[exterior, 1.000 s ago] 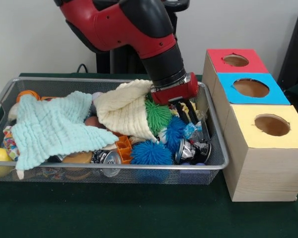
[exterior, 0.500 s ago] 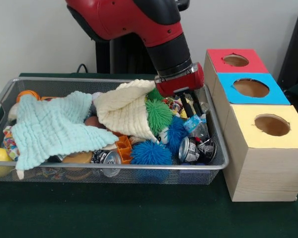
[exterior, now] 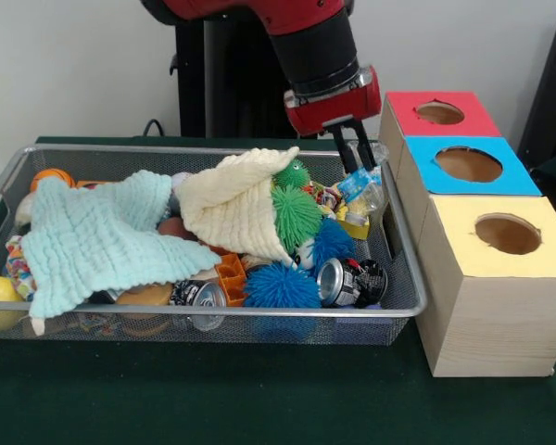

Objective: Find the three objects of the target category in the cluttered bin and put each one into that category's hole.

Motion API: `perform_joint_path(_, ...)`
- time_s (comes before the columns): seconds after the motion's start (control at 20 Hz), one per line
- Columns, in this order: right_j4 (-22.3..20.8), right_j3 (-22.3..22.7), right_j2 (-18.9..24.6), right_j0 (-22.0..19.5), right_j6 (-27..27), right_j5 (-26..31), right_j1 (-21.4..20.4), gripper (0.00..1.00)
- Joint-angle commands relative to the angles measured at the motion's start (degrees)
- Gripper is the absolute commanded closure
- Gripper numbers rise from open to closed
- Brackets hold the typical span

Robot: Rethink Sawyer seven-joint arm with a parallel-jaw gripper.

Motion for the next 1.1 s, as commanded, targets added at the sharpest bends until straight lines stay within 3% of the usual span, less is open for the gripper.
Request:
perform_joint_path(0.05,1.9,-2.7,-2.2,2.0,7.1,7.4,-5.3,1.0)
perform_joint_path(0.55,2.3,-4.3,-4.3,3.8,7.8,12.3,-8.9,1.0)
perform_joint_path(1.1,6.3,-2.8,-5.7,6.6,10.7,15.7,-14.0,1.0)
